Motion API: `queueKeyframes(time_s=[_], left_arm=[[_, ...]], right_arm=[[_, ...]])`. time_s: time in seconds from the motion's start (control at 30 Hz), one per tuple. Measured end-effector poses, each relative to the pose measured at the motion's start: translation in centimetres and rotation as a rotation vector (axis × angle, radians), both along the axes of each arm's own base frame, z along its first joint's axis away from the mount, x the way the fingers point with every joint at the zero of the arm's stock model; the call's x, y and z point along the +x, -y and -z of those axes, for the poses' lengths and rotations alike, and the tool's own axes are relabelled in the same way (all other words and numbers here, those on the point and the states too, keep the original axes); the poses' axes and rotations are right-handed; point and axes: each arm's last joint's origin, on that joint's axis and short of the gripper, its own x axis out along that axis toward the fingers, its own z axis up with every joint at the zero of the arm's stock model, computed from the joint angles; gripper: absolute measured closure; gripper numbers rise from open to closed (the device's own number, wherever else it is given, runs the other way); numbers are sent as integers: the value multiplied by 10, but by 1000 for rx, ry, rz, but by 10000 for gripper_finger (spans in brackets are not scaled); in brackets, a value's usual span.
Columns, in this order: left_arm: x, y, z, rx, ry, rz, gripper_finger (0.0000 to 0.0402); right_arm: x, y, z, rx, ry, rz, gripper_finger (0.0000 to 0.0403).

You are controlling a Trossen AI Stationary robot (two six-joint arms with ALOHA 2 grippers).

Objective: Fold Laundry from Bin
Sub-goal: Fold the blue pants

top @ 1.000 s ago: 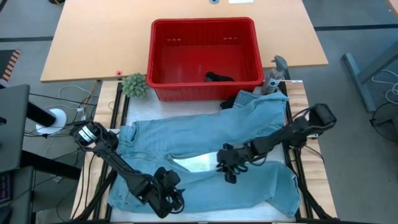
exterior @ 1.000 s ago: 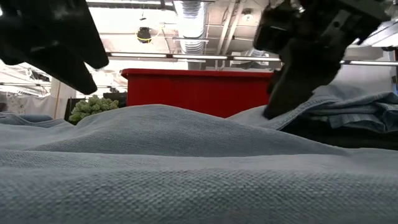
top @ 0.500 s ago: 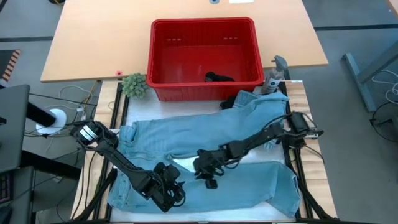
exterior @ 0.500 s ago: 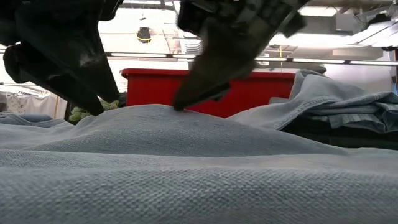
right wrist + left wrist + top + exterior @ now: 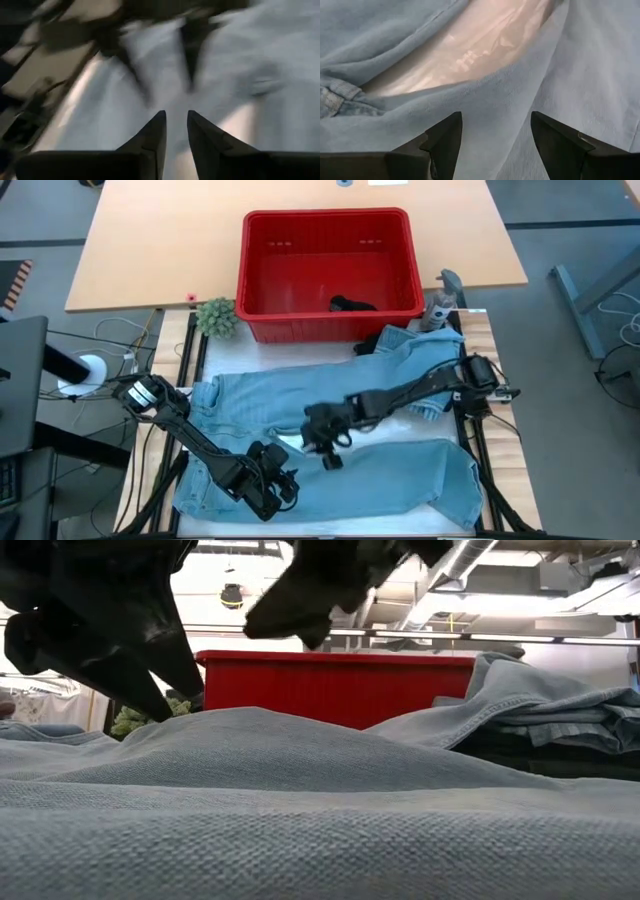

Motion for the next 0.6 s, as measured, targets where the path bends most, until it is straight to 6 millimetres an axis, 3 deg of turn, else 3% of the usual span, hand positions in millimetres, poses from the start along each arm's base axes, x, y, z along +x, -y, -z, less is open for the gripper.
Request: queueKeyframes(time_s=[0.17, 0.4, 0.6], left_arm=[[1, -2, 0, 3, 20, -37, 175], [4, -9, 1, 0, 23, -75, 175], [3, -15, 13, -57, 40, -121, 175]], right_arm=[[7, 16, 20, 2, -52, 29, 324], [11, -7, 46, 25, -86, -67, 335], [12, -17, 59, -1, -93, -109, 336]])
